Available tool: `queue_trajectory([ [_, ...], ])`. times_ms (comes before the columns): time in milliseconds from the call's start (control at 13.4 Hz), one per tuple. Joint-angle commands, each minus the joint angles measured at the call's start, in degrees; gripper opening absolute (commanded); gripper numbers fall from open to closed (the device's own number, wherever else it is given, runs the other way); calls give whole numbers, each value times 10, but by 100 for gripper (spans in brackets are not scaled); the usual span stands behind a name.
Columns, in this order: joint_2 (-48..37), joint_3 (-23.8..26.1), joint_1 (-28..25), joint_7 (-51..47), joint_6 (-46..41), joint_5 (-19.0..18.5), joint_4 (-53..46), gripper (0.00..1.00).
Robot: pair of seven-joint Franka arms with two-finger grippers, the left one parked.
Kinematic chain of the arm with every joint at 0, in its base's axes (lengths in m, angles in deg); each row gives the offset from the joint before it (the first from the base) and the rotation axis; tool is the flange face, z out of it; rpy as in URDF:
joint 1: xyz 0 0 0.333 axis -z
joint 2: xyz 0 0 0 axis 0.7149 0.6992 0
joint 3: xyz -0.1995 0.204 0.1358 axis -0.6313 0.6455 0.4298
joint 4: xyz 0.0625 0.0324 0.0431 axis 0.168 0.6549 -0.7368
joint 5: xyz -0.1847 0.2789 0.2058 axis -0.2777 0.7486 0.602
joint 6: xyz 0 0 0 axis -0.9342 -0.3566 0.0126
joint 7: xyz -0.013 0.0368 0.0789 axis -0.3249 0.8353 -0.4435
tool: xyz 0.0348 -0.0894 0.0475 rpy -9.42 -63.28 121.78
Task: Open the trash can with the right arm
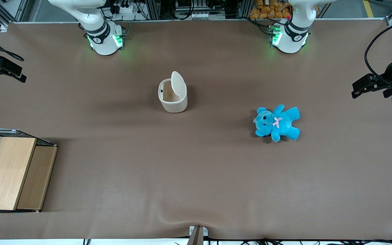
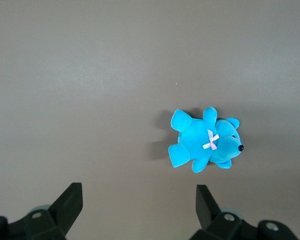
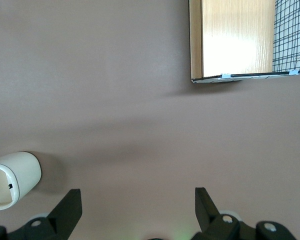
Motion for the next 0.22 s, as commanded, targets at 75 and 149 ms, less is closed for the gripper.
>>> queue_trajectory([
  [75,9,6,13,11,-11,0,-17,100],
  [149,9,6,13,11,-12,0,-17,100],
])
